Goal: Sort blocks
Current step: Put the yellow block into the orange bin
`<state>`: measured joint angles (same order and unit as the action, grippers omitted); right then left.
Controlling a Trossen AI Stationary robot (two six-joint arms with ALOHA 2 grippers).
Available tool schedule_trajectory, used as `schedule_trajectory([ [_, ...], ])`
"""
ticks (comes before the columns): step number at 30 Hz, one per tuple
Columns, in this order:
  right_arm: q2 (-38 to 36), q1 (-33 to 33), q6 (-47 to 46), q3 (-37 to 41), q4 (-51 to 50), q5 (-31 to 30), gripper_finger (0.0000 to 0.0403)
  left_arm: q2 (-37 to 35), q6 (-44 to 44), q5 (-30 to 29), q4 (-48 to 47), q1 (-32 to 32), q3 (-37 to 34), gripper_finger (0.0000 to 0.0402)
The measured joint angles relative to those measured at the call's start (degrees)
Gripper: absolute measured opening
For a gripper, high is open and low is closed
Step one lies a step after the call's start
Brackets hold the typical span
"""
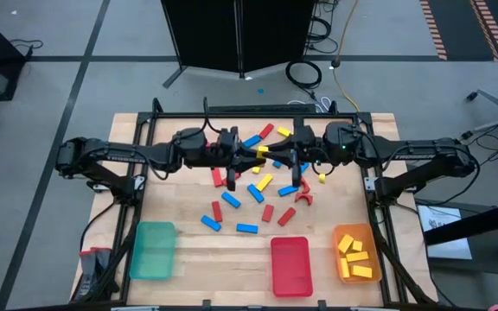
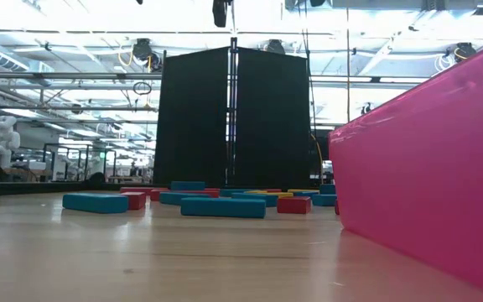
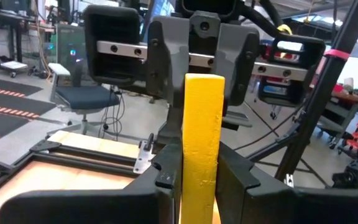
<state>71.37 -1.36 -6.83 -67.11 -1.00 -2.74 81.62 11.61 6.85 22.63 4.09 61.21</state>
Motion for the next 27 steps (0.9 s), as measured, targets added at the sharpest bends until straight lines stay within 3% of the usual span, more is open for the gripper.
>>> schedule_trajectory([
  [7,-0.64,-0.96,1.52,0.00,0.08,-0.07,0.0032,0.00,-0.69,-1.57,-0.07,0.05,0.08,0.0075],
  [12,-4.07,-1.64,3.68,-0.05,0.54,-2.35,0.0032,-0.02,0.42,-3.61,-4.84,0.12,0.07,0.0186],
  [15,-7.72,-1.62,3.57,-0.11,-4.17,-4.85,0.0032,-0.02,0.39,-3.84,-6.58,0.36,0.07,0.0241],
  [18,-12.40,-1.20,-0.57,-0.07,-16.82,-6.36,0.0032,-0.02,0.29,-4.57,-9.36,0.45,0.07,0.0270],
  [21,-17.30,1.14,-10.98,-0.13,-35.67,-6.77,0.0032,-0.02,0.30,-4.57,-13.89,0.87,0.06,0.0274],
  [24,-19.36,6.82,-25.39,-0.09,-58.89,-6.38,0.0032,-0.02,0.15,-4.57,-19.26,1.55,0.04,0.0267],
  [27,-19.48,14.44,-38.89,0.09,-73.74,-5.37,0.0032,-0.02,0.05,-4.59,-21.80,2.12,0.02,0.0261],
])
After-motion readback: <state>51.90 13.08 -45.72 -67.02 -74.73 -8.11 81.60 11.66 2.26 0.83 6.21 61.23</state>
